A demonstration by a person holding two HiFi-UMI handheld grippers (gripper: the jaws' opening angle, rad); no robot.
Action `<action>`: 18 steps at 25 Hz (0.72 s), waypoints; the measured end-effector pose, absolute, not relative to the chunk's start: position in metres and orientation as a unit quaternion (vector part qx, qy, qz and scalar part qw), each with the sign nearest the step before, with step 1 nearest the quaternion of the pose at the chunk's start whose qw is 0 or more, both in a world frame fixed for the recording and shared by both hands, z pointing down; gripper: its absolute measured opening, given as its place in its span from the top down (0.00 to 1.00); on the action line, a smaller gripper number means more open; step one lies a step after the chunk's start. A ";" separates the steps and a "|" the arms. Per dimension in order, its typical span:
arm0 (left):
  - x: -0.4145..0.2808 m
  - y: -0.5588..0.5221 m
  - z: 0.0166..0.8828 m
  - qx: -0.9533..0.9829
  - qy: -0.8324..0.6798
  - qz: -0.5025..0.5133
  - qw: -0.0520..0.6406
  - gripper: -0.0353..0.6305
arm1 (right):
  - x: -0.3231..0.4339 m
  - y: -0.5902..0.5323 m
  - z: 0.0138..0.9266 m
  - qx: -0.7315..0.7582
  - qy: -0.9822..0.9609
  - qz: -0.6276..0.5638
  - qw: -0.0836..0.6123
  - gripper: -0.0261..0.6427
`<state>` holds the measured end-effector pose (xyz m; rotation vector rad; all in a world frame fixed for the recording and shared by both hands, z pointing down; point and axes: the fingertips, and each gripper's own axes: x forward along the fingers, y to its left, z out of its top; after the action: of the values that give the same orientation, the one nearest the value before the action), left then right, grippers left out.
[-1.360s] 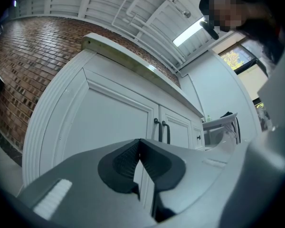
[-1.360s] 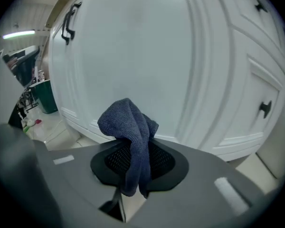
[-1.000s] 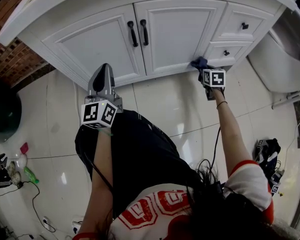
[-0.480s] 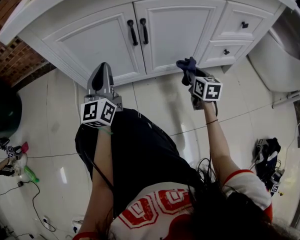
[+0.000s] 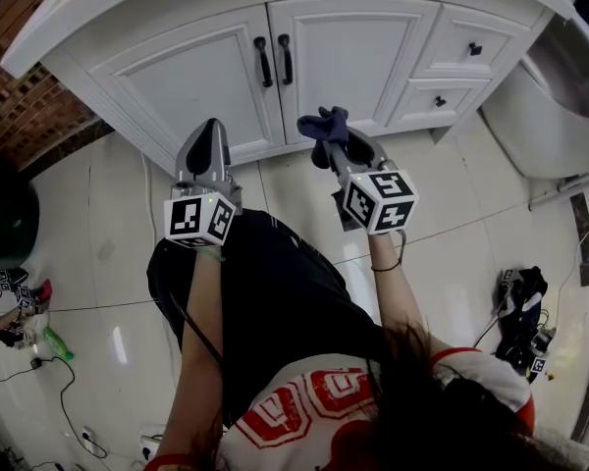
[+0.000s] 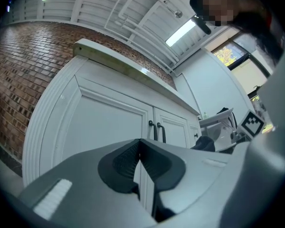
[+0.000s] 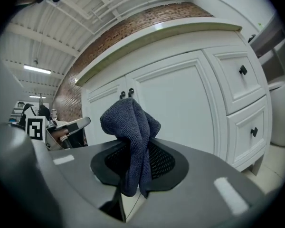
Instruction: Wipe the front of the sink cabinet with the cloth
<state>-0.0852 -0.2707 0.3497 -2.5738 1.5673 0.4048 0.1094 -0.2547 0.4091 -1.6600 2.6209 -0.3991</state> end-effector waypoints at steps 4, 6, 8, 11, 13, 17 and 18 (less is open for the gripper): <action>-0.076 -0.255 0.336 -0.855 0.493 0.144 0.073 0.95 | 0.091 -0.246 0.395 -0.519 0.847 -0.111 0.006 0.84; -0.070 -0.245 0.329 -0.861 0.479 0.149 0.087 0.95 | 0.085 -0.241 0.389 -0.516 0.850 -0.105 0.004 0.84; -0.064 -0.238 0.324 -0.865 0.468 0.150 0.098 0.95 | 0.079 -0.235 0.385 -0.516 0.852 -0.094 -0.003 0.84; -0.061 -0.234 0.322 -0.869 0.460 0.152 0.102 0.95 | 0.070 -0.227 0.382 -0.515 0.853 -0.080 -0.017 0.84; -0.062 -0.235 0.322 -0.868 0.462 0.155 0.101 0.95 | 0.065 -0.221 0.382 -0.515 0.854 -0.071 -0.025 0.84; -0.069 -0.237 0.321 -0.861 0.471 0.169 0.094 0.95 | 0.060 -0.214 0.378 -0.515 0.854 -0.059 -0.034 0.84; -0.070 -0.237 0.321 -0.860 0.472 0.171 0.093 0.95 | 0.060 -0.213 0.378 -0.515 0.854 -0.061 -0.032 0.84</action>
<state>-0.0700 -0.2368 0.3211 -2.5526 1.4020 0.5078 0.0595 -0.2128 0.3782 -1.6530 2.7408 -0.1942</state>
